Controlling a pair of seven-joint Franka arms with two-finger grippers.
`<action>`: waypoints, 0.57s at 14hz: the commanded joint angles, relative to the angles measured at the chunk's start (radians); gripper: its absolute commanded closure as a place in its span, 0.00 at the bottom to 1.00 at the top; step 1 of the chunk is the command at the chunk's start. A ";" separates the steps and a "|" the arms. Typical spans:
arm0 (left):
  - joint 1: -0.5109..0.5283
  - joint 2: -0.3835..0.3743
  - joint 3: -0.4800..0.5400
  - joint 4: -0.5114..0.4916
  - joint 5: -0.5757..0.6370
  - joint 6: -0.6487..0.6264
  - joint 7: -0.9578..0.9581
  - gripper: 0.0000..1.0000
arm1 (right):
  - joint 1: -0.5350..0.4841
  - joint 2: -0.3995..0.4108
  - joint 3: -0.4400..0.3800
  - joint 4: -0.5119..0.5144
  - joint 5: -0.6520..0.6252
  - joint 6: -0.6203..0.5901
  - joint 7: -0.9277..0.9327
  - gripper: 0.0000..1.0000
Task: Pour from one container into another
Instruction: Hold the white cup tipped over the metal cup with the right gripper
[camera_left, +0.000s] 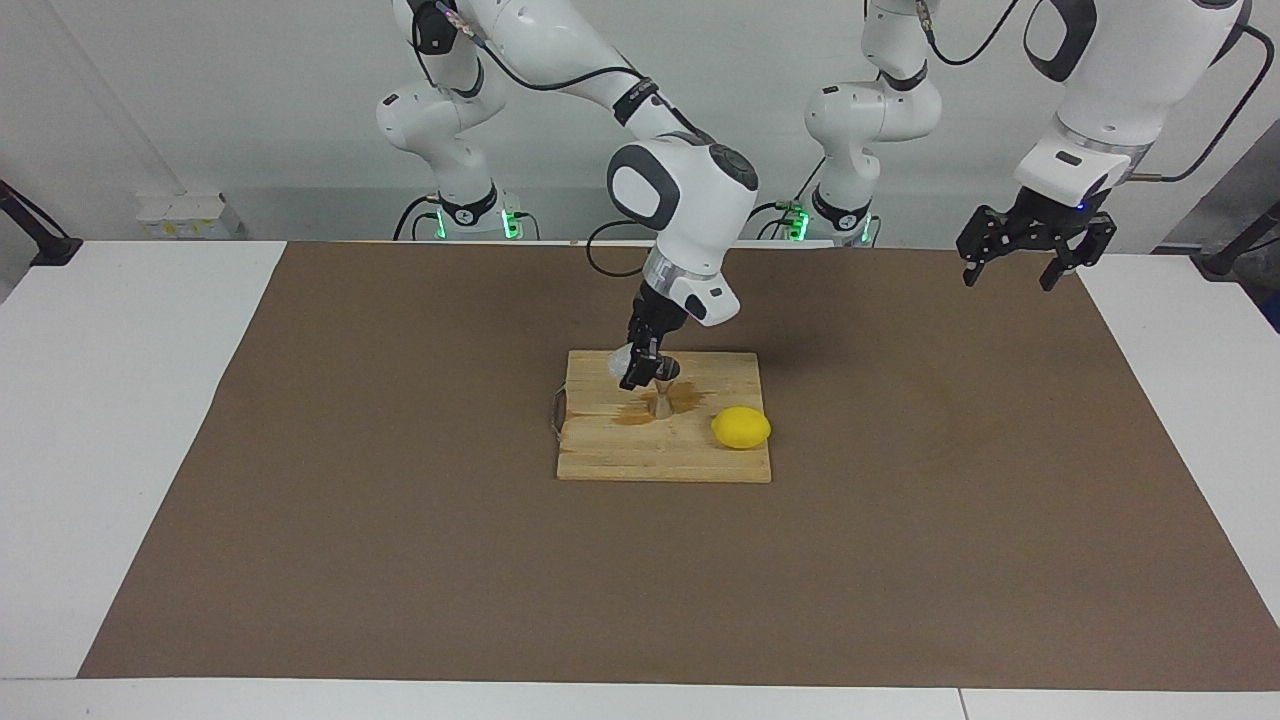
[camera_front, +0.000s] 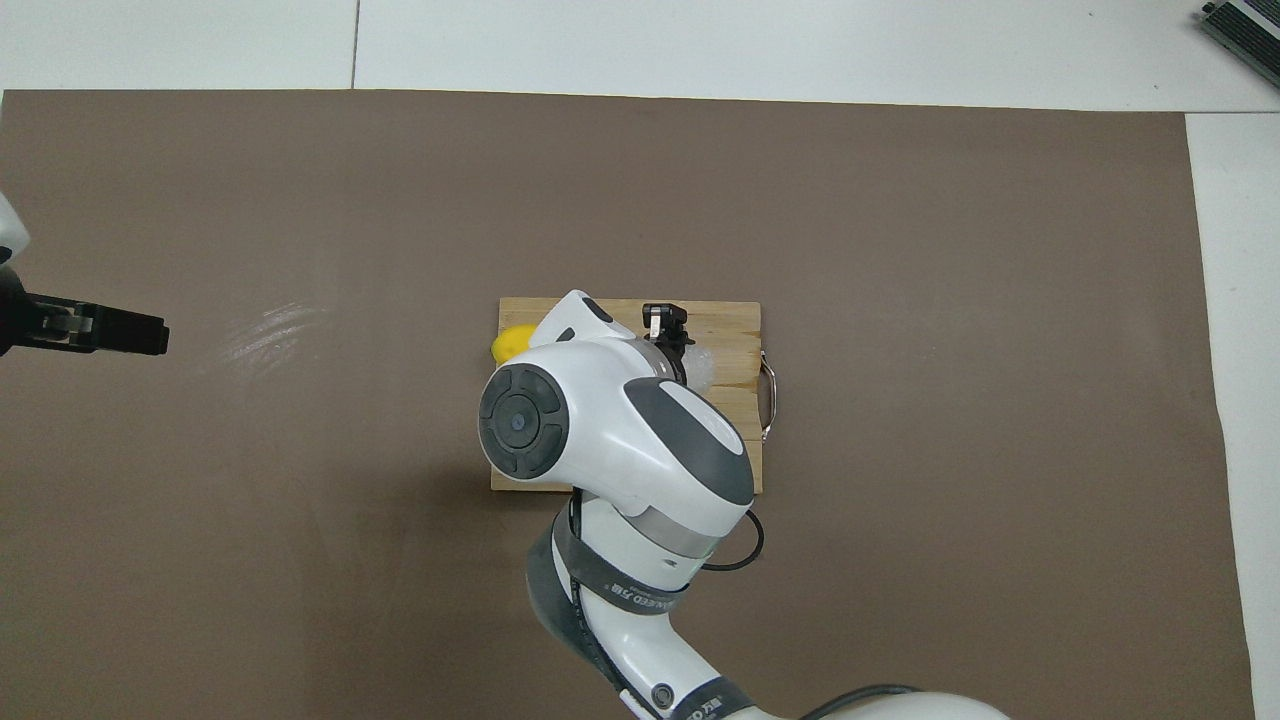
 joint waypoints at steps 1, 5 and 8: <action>0.010 0.001 -0.005 0.006 -0.011 0.008 0.005 0.00 | 0.002 0.004 0.005 0.003 -0.043 -0.015 0.016 0.43; 0.010 0.001 -0.005 0.006 -0.011 0.008 0.005 0.00 | 0.012 0.006 0.005 -0.004 -0.066 -0.015 0.016 0.43; 0.011 0.001 -0.005 0.006 -0.021 0.003 0.005 0.00 | 0.032 0.006 0.005 -0.017 -0.092 -0.010 0.016 0.43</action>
